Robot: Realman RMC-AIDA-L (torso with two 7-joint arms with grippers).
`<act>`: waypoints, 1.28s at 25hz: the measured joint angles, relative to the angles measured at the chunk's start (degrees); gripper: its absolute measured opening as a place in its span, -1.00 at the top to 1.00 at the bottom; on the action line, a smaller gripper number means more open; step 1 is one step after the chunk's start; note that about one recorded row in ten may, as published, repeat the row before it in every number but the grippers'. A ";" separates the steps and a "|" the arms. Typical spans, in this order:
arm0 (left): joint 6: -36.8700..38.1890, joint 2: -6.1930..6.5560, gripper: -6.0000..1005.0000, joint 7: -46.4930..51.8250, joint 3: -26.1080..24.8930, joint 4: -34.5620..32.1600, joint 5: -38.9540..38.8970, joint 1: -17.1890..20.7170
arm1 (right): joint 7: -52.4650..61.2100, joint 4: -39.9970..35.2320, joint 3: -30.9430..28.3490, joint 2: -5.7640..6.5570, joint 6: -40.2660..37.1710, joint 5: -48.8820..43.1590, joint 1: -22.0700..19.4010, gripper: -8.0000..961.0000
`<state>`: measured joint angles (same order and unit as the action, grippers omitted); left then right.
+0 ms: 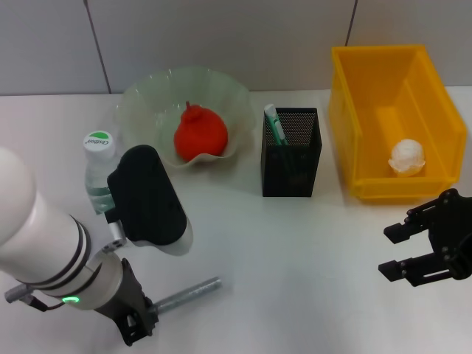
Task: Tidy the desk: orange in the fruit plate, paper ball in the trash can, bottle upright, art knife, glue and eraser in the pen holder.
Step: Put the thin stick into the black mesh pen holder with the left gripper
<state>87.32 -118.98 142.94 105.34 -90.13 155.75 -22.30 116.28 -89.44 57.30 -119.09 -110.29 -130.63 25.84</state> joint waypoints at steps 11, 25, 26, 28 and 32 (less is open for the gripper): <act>5.27 0.36 0.67 -7.52 -17.35 -7.92 -13.55 2.41 | -0.11 -0.57 -2.99 0.35 -3.06 -0.22 -0.90 -0.22; -12.39 0.15 0.67 -19.65 -27.37 -1.58 -43.15 2.28 | -9.92 2.45 -22.17 1.47 -11.19 3.79 -4.33 -0.22; -15.35 0.15 0.67 -19.79 -25.81 -0.98 -43.88 2.23 | -10.01 3.01 -22.76 1.65 -11.01 3.68 -4.51 -0.22; -24.65 0.19 0.67 -19.82 -20.95 0.76 -45.03 1.98 | -10.16 4.33 -23.50 1.98 -10.90 3.53 -4.60 -0.22; -36.29 0.06 0.67 -19.44 -14.77 4.98 -45.52 0.10 | -10.41 6.07 -24.23 2.36 -10.75 3.47 -4.66 -0.22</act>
<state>51.03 -118.92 123.50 90.57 -85.15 110.23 -22.20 105.87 -83.37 33.07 -116.73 -121.04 -127.16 21.18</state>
